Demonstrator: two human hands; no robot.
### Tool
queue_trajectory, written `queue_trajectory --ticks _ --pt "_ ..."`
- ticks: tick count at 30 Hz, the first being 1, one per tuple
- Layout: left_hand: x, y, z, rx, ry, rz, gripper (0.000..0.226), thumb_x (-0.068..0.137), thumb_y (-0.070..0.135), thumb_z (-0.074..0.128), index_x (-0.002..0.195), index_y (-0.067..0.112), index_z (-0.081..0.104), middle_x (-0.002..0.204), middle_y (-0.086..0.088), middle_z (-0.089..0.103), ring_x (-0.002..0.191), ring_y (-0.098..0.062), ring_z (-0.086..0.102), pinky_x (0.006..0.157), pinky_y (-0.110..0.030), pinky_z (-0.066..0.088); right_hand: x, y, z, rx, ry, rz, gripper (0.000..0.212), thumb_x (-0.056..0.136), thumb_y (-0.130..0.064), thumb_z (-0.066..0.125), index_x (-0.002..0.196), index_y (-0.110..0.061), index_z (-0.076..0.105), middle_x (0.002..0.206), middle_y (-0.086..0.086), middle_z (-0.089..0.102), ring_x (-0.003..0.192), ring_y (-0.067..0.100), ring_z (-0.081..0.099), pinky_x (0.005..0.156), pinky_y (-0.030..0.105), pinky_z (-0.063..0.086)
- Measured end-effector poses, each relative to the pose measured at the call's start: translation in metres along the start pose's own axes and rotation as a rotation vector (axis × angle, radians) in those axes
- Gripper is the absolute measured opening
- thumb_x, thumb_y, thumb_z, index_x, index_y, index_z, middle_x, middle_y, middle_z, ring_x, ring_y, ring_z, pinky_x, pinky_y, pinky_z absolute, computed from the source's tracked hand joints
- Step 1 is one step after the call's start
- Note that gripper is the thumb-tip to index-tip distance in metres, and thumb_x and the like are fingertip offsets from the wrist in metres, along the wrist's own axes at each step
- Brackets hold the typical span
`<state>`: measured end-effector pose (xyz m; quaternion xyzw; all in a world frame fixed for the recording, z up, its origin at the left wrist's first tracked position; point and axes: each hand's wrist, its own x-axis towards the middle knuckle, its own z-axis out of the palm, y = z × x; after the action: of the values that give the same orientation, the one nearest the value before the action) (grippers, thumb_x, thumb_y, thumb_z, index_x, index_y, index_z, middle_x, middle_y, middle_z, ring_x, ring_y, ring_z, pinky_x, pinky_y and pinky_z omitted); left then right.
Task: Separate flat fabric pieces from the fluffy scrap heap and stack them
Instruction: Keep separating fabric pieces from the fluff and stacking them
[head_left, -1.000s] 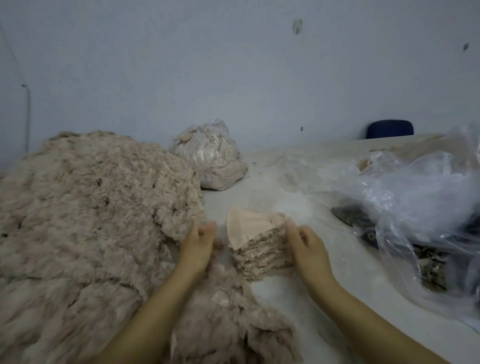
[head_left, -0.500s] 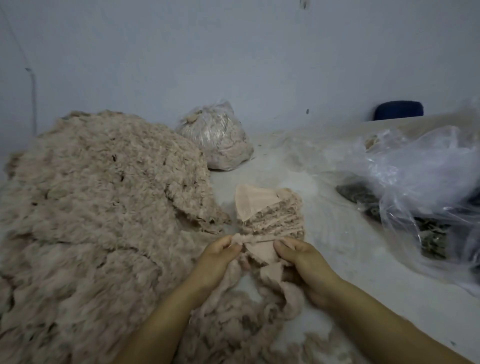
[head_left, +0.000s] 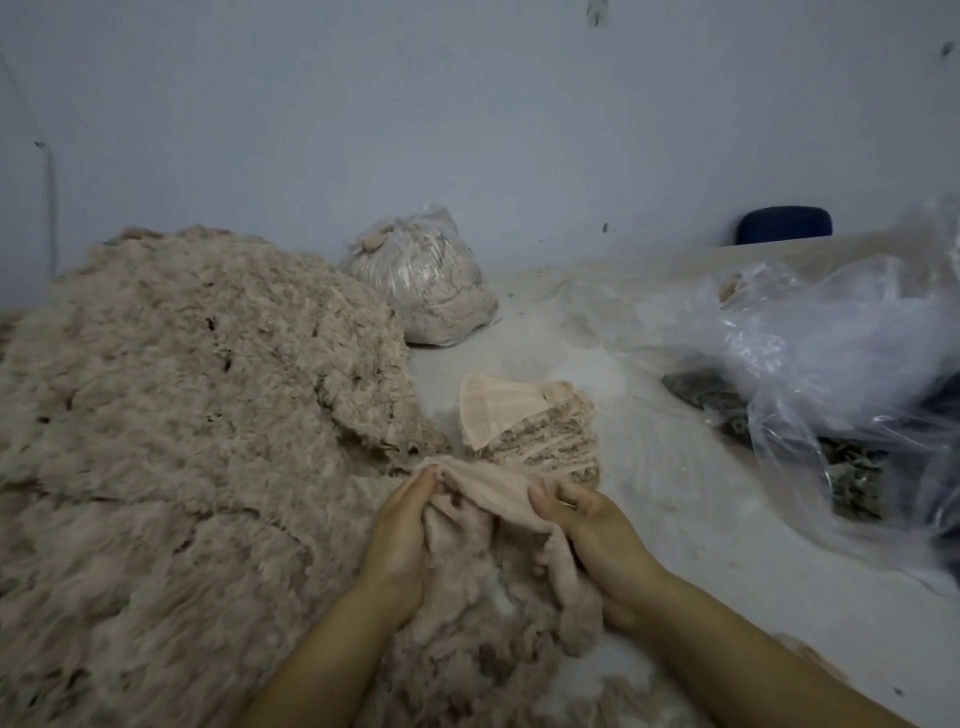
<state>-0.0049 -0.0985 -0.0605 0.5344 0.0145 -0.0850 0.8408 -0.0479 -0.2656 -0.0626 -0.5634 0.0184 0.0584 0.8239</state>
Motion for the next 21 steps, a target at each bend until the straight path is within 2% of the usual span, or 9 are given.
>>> queue_trajectory --ticks 3,5,8,10,12,14,16,18,21 --pt "0.006 0.003 -0.009 -0.081 0.126 -0.047 0.037 0.1 0.027 0.042 0.084 0.002 0.064 0.059 -0.013 0.065 0.05 -0.02 0.064 0.045 -0.025 0.053 -0.002 -0.008 -0.003 -0.05 -0.13 0.144 0.029 0.077 -0.027 0.069 0.097 -0.007 0.065 0.073 0.009 0.067 0.039 0.01 0.049 0.038 0.018 0.041" --pt "0.01 0.004 -0.012 -0.169 0.185 -0.088 0.041 0.1 0.031 0.041 0.077 0.004 0.062 0.054 -0.011 0.06 0.046 -0.02 0.06 0.046 -0.025 0.053 -0.003 -0.012 -0.009 -0.124 -0.247 0.188 0.022 0.079 -0.025 0.068 0.09 -0.006 0.064 0.064 0.003 0.064 0.032 0.004 0.036 0.033 0.014 0.03" --pt "0.017 0.008 -0.019 -0.286 0.29 -0.152 0.039 0.1 0.034 0.039 0.077 0.009 0.058 0.066 -0.008 0.053 0.059 -0.02 0.052 0.061 -0.032 0.046 0.0 -0.016 -0.02 -0.135 -0.282 0.205 0.019 0.077 -0.019 0.07 0.081 -0.002 0.063 0.064 0.006 0.064 0.041 0.007 0.048 0.042 0.015 0.042" --pt "0.02 0.012 -0.027 -0.338 0.337 -0.146 0.05 0.101 0.031 0.036 0.063 0.009 0.059 0.059 -0.007 0.052 0.052 -0.016 0.052 0.056 -0.027 0.047 0.001 -0.018 -0.029 -0.105 -0.257 0.234 0.03 0.073 -0.018 0.072 0.095 0.002 0.066 0.076 0.012 0.067 0.057 0.014 0.061 0.057 0.024 0.054" --pt "0.02 0.015 -0.032 -0.416 0.298 -0.154 0.061 0.101 0.03 0.033 0.051 0.009 0.06 0.043 -0.005 0.051 0.036 -0.011 0.051 0.039 -0.018 0.046 0.002 -0.018 -0.034 -0.132 -0.229 0.237 0.047 0.069 -0.016 0.076 0.112 0.001 0.064 0.09 0.015 0.067 0.07 0.02 0.063 0.063 0.029 0.055" --pt "0.016 0.017 -0.03 -0.436 0.231 -0.162 0.045 0.099 0.032 0.032 0.08 0.009 0.067 0.056 -0.015 0.062 0.051 -0.02 0.062 0.051 -0.026 0.054 0.004 -0.018 -0.037 -0.12 -0.176 0.226 0.057 0.063 -0.007 0.078 0.117 -0.006 0.059 0.082 0.011 0.064 0.061 0.016 0.06 0.054 0.025 0.051" --pt "0.013 0.018 -0.027 -0.378 0.157 -0.188 0.041 0.097 0.035 0.036 0.097 0.007 0.066 0.075 -0.022 0.068 0.072 -0.028 0.066 0.071 -0.036 0.055 0.003 -0.024 -0.039 -0.147 -0.173 0.204 0.042 0.063 -0.002 0.075 0.103 -0.009 0.062 0.067 0.006 0.06 0.05 0.012 0.055 0.044 0.019 0.045" --pt "0.011 0.017 -0.024 -0.275 0.07 -0.195 0.043 0.097 0.038 0.04 0.096 0.006 0.068 0.082 -0.018 0.07 0.075 -0.027 0.066 0.075 -0.036 0.053 -0.003 -0.033 -0.038 -0.323 -0.22 0.181 0.021 0.07 -0.014 0.072 0.087 -0.008 0.062 0.062 0.004 0.059 0.049 0.009 0.051 0.044 0.017 0.039" --pt "0.006 0.015 -0.014 -0.026 -0.027 -0.054 0.024 0.093 0.025 0.052 0.089 0.009 0.069 0.07 -0.013 0.07 0.055 -0.019 0.065 0.055 -0.027 0.054 -0.008 -0.039 -0.027 -0.612 -0.116 -0.007 0.034 0.073 -0.044 0.066 0.08 -0.011 0.059 0.067 -0.005 0.058 0.057 0.006 0.051 0.053 0.015 0.041"
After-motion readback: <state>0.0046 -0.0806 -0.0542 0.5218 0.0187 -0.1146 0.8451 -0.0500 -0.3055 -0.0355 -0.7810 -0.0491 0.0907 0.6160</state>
